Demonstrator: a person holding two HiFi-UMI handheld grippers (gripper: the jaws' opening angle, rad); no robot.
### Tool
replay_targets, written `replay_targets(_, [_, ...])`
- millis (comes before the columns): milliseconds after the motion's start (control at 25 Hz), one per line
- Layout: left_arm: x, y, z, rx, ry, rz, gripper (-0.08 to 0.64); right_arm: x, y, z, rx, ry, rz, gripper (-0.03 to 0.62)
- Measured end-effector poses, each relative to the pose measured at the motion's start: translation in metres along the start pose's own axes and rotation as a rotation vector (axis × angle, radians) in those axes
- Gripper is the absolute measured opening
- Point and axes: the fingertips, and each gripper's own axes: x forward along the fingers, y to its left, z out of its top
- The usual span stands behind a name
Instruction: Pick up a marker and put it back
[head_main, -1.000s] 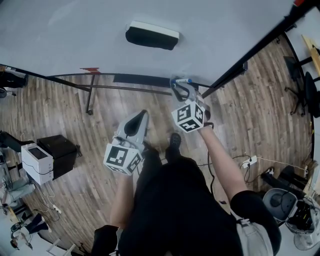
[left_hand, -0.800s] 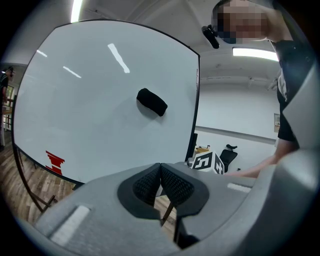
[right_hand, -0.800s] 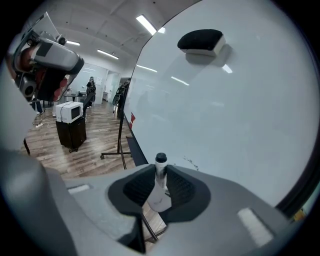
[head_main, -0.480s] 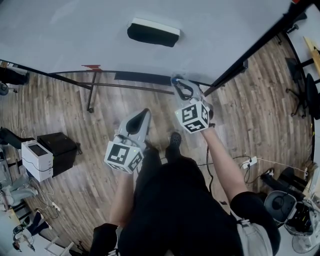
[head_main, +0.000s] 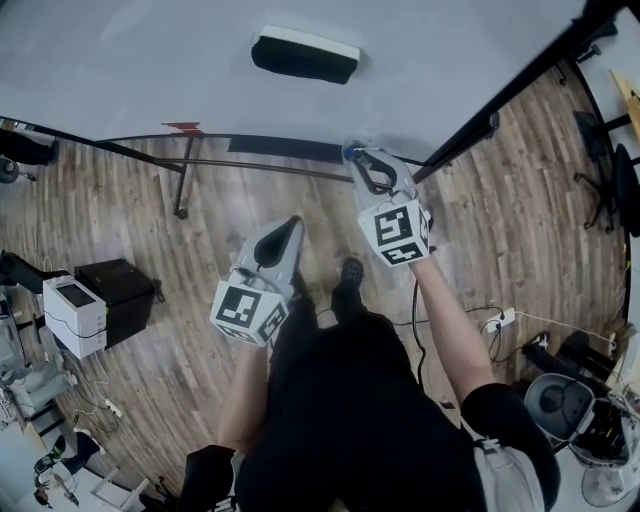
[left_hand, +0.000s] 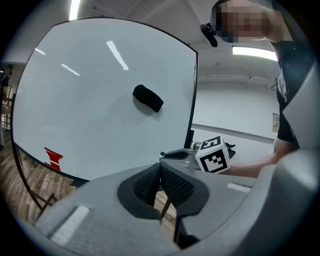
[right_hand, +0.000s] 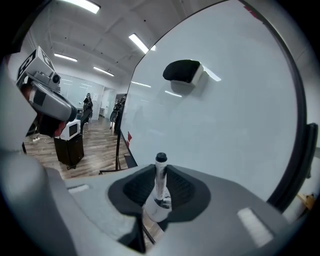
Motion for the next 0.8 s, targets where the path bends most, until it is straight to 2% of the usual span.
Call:
replay_targets(200, [-0.008,0.002,0.005,0.007,-0.012,-0.024,0.011,-0.013,-0.005,0.022,0.001,-0.041,-0.051,0.064])
replay_targets(400, [-0.023,0.007,0.012,0.019,-0.036,-0.079,0.011,-0.024,-0.004,0.039,0.015,-0.060,-0.124,0.064])
replay_targets(800, [-0.088,0.046,0.018,-0.006,-0.077,-0.171,0.011,-0.077,0.046,0.085,0.123,-0.108,-0.275,0.064])
